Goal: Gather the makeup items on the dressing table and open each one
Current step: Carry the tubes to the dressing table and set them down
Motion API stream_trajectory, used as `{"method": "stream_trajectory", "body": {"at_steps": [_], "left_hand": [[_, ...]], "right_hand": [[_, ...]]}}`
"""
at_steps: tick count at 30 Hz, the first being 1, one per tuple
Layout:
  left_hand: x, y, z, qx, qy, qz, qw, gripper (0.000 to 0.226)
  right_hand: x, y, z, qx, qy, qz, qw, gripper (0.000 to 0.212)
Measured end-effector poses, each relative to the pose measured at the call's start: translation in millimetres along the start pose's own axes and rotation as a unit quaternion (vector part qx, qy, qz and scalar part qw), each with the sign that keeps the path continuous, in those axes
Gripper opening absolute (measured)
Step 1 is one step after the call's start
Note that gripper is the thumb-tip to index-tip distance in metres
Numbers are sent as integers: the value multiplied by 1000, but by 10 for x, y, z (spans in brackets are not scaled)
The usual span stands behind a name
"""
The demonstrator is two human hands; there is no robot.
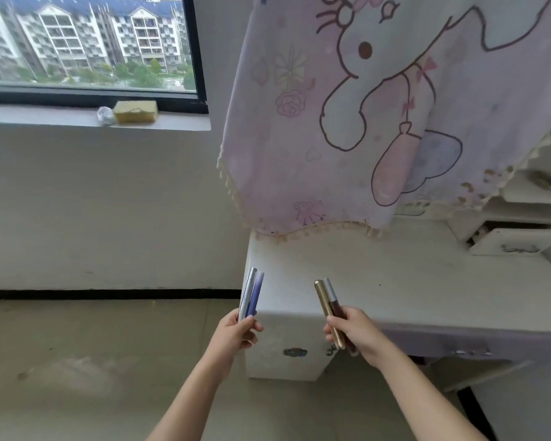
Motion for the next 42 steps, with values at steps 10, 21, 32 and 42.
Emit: {"method": "stream_trajectory", "body": {"at_steps": [10, 21, 32, 42], "left_hand": [[-105, -804, -232, 91, -40, 53, 994, 11], [-407, -1667, -66, 128, -79, 121, 981, 12], [-477, -2006, -62, 158, -91, 151, 972, 10], [-336, -2127, 0, 186, -195, 108, 957, 12]], "right_hand": [[596, -811, 494, -91, -37, 60, 993, 11], [940, -1813, 311, -100, -6, -13, 995, 7], [862, -2262, 343, -124, 6, -43, 991, 18], [591, -2259, 162, -122, -38, -22, 992, 19]]}}
Point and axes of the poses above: each hand's wrist, its own y-axis away from the middle knuckle, its own x-axis out of the back of the hand, z = x × y, the point moved 5 cm from there along -y, towards the middle knuckle, and after that the axes turned 10 degrees about y, right-handed, at the moved point
